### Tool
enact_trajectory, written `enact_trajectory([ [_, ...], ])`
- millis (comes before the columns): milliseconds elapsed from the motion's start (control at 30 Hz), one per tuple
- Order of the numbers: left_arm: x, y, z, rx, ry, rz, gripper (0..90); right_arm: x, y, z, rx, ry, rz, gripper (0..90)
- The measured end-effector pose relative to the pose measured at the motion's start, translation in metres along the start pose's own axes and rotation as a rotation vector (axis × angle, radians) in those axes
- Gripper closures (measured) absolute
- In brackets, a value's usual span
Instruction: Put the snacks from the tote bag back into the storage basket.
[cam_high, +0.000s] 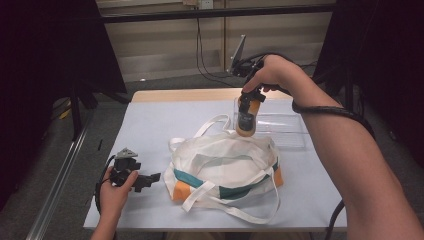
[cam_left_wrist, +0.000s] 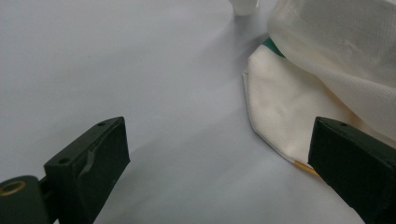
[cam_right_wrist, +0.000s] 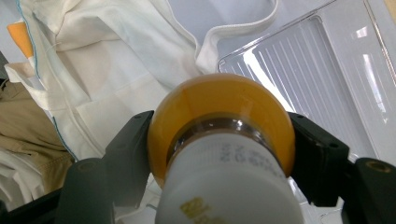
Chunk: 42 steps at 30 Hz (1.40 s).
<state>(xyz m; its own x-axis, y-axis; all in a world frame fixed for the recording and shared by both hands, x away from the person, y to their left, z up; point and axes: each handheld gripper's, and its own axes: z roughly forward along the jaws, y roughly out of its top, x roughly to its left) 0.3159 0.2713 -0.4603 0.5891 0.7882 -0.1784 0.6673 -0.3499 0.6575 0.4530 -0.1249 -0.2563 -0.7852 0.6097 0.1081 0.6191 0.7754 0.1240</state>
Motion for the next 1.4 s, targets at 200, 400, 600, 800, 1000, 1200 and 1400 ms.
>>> enact_trajectory([
  [200, 0.001, -0.001, 0.0, 0.002, 0.003, 0.001, 5.0, -0.003, 0.002, -0.001, -0.002, 0.002, 0.003, 30.5],
  [400, 0.001, 0.0, 0.0, 0.003, 0.003, 0.005, 4.9, -0.006, 0.001, -0.001, -0.003, -0.004, 0.011, 30.5],
  [600, -0.001, 0.0, 0.001, -0.015, 0.006, -0.018, 4.9, -0.01, 0.0, -0.001, -0.006, -0.008, 0.008, 30.5],
  [800, -0.001, 0.0, 0.0, -0.013, 0.009, -0.017, 4.9, -0.012, 0.001, 0.0, -0.002, -0.01, 0.011, 30.5],
  [1000, -0.001, 0.0, -0.001, -0.012, 0.012, -0.014, 4.9, -0.015, 0.002, 0.0, -0.002, -0.012, 0.016, 30.5],
  [1200, 0.0, 0.0, -0.003, -0.006, 0.01, -0.002, 4.9, -0.022, 0.005, 0.003, -0.003, -0.016, 0.001, 30.5],
  [1400, -0.001, 0.0, -0.002, -0.007, 0.009, 0.001, 4.9, -0.026, 0.006, 0.004, -0.003, -0.017, 0.009, 30.5],
])
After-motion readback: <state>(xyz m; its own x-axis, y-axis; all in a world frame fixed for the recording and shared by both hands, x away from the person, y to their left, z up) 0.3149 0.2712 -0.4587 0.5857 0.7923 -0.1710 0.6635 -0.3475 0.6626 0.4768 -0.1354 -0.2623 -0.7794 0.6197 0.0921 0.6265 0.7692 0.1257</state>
